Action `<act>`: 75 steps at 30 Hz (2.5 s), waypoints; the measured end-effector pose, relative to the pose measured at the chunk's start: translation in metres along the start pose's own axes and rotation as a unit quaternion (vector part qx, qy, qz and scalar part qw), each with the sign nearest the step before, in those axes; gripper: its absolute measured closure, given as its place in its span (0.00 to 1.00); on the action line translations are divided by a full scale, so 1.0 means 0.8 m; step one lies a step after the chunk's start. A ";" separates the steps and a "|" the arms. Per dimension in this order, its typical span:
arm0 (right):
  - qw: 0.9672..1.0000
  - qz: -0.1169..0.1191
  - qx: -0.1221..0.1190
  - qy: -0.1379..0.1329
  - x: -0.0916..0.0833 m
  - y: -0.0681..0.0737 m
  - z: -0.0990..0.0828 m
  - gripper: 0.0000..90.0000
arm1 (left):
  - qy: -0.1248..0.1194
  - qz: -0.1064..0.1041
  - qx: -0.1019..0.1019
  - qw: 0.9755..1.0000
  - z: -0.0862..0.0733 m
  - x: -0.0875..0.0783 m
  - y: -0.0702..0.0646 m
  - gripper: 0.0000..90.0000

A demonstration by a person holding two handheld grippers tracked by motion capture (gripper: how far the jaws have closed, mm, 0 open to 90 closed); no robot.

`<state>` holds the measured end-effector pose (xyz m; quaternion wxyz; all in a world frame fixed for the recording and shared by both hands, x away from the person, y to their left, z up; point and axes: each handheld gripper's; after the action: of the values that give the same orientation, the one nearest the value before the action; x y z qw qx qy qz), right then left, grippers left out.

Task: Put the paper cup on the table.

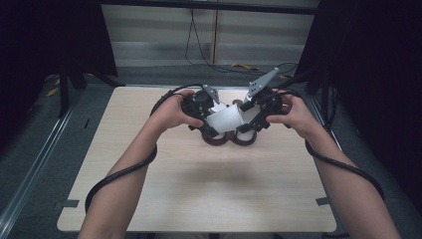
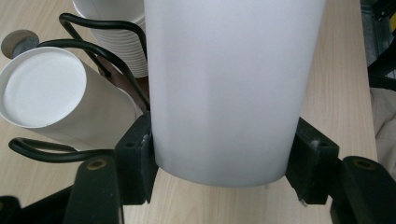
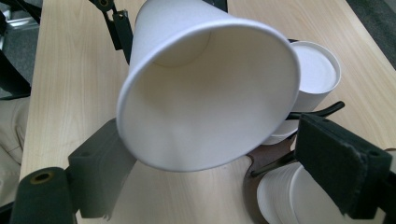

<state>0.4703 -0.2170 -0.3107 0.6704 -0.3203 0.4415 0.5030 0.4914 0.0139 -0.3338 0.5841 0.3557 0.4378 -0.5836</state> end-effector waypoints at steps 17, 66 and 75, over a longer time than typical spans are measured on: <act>0.999 0.007 0.007 -0.046 -0.001 -0.002 -0.011 0.14 | -0.012 -0.001 -0.010 1.000 -0.007 0.001 0.003 0.39; 0.992 0.022 0.031 -0.117 0.004 -0.007 -0.013 0.13 | -0.044 -0.020 -0.009 0.999 -0.005 0.000 0.006 0.40; 0.993 0.025 0.023 -0.113 0.008 -0.005 -0.009 0.15 | -0.042 -0.019 -0.006 0.999 -0.002 0.000 0.004 0.40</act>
<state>0.4731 -0.2217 -0.3196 0.7102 -0.2349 0.3823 0.5424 0.4945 0.0154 -0.3344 0.5930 0.3193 0.4227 -0.6065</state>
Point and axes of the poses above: each handheld gripper's, and its own axes: x roughly forward along the jaws, z roughly out of its top, y roughly to its left, and after that the axes turned 15 degrees about y, right-handed
